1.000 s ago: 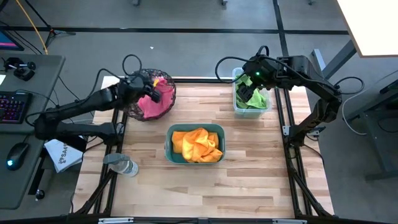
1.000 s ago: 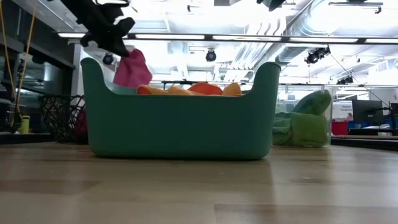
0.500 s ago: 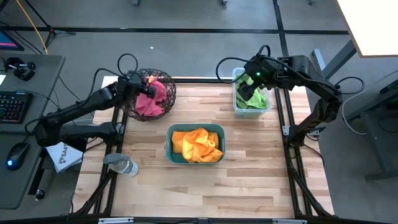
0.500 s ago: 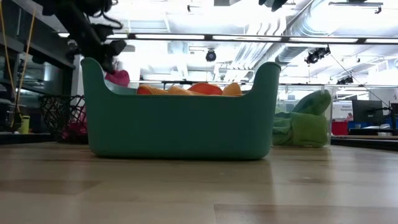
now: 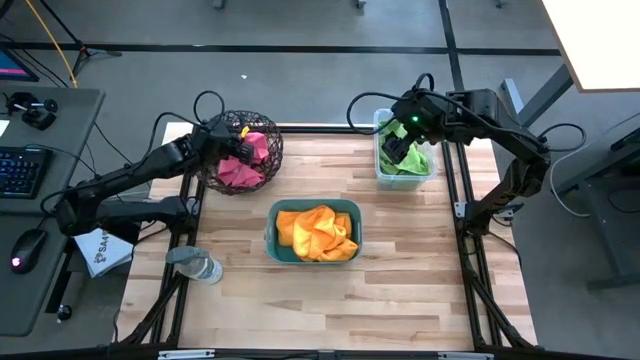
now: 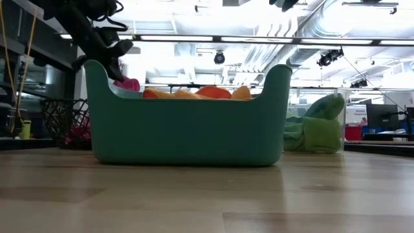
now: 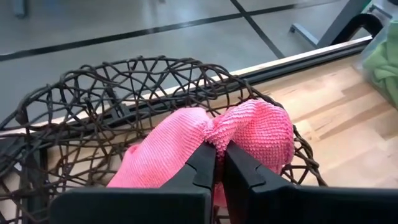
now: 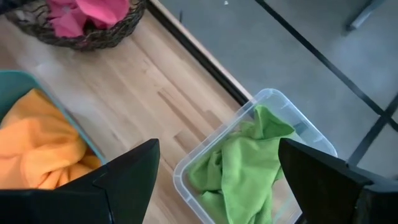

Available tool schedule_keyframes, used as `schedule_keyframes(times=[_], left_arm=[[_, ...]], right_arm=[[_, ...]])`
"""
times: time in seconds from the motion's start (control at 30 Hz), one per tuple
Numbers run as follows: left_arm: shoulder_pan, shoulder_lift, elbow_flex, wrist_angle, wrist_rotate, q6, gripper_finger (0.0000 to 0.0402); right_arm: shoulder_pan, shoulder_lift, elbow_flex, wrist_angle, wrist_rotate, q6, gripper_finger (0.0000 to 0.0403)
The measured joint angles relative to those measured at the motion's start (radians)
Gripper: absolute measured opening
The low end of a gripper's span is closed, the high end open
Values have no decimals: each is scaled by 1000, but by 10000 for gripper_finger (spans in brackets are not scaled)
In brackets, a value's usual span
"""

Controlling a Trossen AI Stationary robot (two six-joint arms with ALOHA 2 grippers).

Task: Sort microfiber towel by color & place in baskets
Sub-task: Put the pink microfiber cloth into the wire basket, then return to Home Position

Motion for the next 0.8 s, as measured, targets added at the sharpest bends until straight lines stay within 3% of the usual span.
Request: schedule_keyframes(times=[0.33, 0.8], left_arm=[[-3, 0, 0, 0, 71, -31, 19], [-51, -68, 0, 23, 126, -85, 181]], right_arm=[[0, 0, 0, 0, -10, -37, 326], [0, 0, 0, 0, -39, -51, 326]])
